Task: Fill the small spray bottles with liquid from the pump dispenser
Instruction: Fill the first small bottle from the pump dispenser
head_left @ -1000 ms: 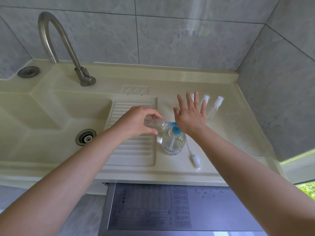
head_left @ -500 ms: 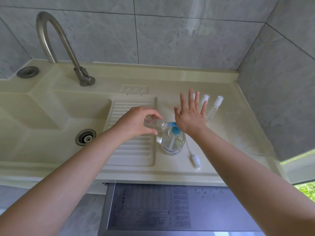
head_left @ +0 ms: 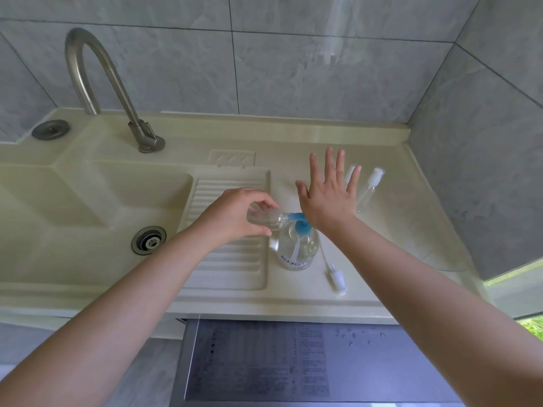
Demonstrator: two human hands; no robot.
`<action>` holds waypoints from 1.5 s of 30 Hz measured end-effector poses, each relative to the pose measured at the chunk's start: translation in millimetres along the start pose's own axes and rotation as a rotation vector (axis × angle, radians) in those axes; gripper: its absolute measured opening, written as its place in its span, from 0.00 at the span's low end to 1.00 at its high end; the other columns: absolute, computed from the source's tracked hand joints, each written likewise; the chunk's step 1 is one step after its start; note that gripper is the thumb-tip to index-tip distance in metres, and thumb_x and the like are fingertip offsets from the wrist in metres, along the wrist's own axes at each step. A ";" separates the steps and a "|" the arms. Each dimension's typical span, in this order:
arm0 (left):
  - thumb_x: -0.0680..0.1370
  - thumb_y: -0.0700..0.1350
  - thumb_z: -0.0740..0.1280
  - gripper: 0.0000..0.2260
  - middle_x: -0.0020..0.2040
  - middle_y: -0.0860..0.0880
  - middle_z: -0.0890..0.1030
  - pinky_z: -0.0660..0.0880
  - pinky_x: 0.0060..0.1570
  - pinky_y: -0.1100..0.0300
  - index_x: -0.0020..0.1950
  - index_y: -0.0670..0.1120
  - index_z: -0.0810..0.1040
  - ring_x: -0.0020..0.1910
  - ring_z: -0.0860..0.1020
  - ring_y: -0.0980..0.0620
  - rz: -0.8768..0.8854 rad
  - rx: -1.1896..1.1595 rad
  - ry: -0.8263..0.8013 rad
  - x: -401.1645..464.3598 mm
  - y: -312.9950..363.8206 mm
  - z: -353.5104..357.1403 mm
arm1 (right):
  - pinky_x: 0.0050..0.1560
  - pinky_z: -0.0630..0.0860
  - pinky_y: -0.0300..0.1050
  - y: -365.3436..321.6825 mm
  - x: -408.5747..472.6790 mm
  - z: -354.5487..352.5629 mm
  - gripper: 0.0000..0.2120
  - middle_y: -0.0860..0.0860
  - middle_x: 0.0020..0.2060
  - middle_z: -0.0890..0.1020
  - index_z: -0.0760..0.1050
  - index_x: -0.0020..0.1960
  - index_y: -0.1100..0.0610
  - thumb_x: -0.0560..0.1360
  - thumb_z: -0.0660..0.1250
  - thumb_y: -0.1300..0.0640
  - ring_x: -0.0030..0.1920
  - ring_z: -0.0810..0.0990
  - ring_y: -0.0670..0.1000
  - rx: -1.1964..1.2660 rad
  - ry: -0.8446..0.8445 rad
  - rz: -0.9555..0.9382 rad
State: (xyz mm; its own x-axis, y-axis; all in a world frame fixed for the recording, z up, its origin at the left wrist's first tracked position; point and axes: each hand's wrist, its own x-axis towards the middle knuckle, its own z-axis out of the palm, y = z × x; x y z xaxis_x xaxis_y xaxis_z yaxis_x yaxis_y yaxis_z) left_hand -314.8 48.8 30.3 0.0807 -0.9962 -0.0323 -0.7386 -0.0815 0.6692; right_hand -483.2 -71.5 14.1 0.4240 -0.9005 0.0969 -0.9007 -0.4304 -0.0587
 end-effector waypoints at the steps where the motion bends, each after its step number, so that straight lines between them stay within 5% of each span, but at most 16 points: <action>1: 0.65 0.46 0.81 0.22 0.51 0.59 0.82 0.73 0.47 0.70 0.55 0.58 0.81 0.46 0.81 0.60 0.002 -0.004 0.003 -0.3 0.2 -0.6 | 0.75 0.32 0.66 -1.7 0.2 -1.9 0.31 0.56 0.81 0.38 0.39 0.82 0.52 0.84 0.44 0.41 0.79 0.31 0.58 -0.002 0.001 -0.005; 4: 0.65 0.46 0.81 0.21 0.51 0.59 0.82 0.71 0.45 0.74 0.55 0.58 0.81 0.46 0.81 0.61 0.007 -0.011 0.007 -0.6 -0.7 -1.1 | 0.75 0.31 0.65 -4.6 -3.4 3.0 0.30 0.56 0.81 0.40 0.40 0.82 0.51 0.84 0.43 0.43 0.79 0.32 0.57 0.029 -0.018 -0.004; 9: 0.65 0.47 0.81 0.22 0.51 0.60 0.81 0.74 0.49 0.66 0.55 0.59 0.81 0.47 0.81 0.61 0.006 0.003 0.005 -0.5 -1.2 0.9 | 0.76 0.32 0.65 -2.5 -4.3 6.5 0.29 0.56 0.81 0.41 0.41 0.82 0.51 0.84 0.43 0.43 0.79 0.32 0.58 0.043 -0.032 0.015; 17: 0.65 0.46 0.81 0.22 0.52 0.59 0.82 0.69 0.45 0.77 0.56 0.57 0.81 0.47 0.80 0.62 0.009 0.007 0.014 -0.9 1.9 0.2 | 0.75 0.31 0.65 -2.8 -3.5 5.5 0.29 0.56 0.81 0.42 0.42 0.82 0.50 0.84 0.43 0.43 0.79 0.33 0.57 0.036 -0.045 0.001; 23: 0.65 0.46 0.81 0.21 0.52 0.58 0.81 0.73 0.49 0.70 0.55 0.57 0.81 0.47 0.80 0.61 0.005 0.003 0.021 -2.7 0.4 -0.3 | 0.75 0.31 0.64 -3.6 -1.9 0.6 0.30 0.56 0.81 0.43 0.42 0.82 0.51 0.84 0.44 0.42 0.80 0.34 0.57 0.031 -0.008 -0.013; 38: 0.65 0.44 0.82 0.21 0.51 0.57 0.82 0.70 0.45 0.77 0.55 0.55 0.82 0.46 0.81 0.61 0.004 -0.032 0.022 -4.4 -1.7 0.7 | 0.76 0.33 0.66 -0.4 -0.7 -5.2 0.29 0.56 0.81 0.45 0.45 0.82 0.50 0.84 0.43 0.41 0.80 0.34 0.58 0.073 -0.035 0.004; 45: 0.64 0.47 0.82 0.22 0.51 0.59 0.82 0.74 0.47 0.69 0.54 0.59 0.81 0.46 0.80 0.62 0.000 -0.023 0.024 -3.8 -2.5 3.5 | 0.76 0.33 0.65 -2.6 -3.9 4.7 0.28 0.56 0.81 0.49 0.50 0.81 0.49 0.84 0.43 0.40 0.80 0.36 0.58 0.016 -0.004 -0.019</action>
State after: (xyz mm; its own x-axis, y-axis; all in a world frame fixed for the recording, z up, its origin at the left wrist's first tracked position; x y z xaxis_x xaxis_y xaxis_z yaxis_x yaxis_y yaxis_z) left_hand -315.6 52.7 26.2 0.0970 -0.9952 -0.0153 -0.7232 -0.0810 0.6859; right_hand -482.0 -67.2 9.2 0.4414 -0.8923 0.0946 -0.8908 -0.4484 -0.0728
